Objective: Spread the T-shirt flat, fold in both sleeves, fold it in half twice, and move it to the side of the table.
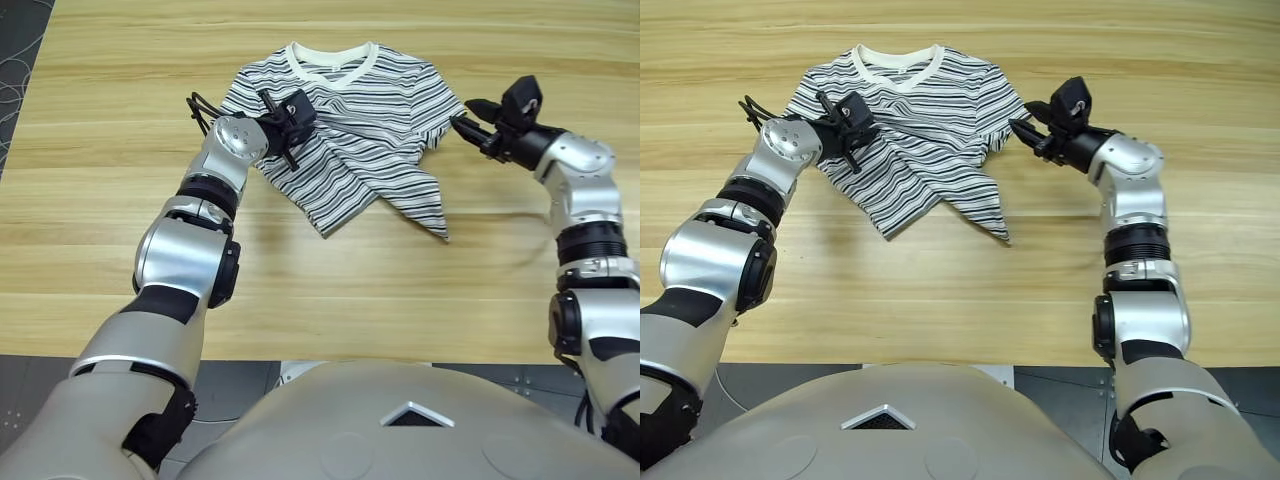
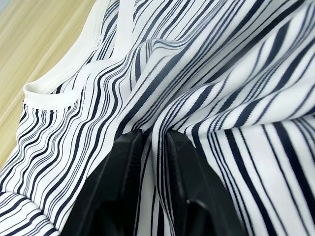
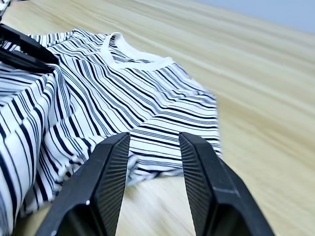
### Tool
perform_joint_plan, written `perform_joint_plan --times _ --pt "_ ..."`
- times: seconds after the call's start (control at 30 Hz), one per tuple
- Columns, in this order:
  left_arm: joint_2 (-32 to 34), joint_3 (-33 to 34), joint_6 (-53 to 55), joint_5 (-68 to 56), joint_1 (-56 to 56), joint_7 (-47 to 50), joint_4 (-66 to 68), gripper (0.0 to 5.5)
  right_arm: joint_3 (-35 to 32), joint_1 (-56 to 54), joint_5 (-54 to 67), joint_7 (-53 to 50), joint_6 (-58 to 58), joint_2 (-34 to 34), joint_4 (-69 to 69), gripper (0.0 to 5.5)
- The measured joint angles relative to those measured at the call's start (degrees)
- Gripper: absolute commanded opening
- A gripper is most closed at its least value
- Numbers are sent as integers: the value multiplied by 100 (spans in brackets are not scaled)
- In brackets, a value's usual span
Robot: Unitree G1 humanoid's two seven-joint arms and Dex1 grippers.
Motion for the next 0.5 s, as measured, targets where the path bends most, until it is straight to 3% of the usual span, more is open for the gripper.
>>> perform_joint_plan --times 0.2,0.5 --pt "-6 0 -14 -2 -1 -28 -6 93 543 -362 -546 -291 577 369 535 183" --pt "-19 434 -272 -524 -110 -574 -297 93 975 -1023 -1266 -940 -25 373 1819 183"
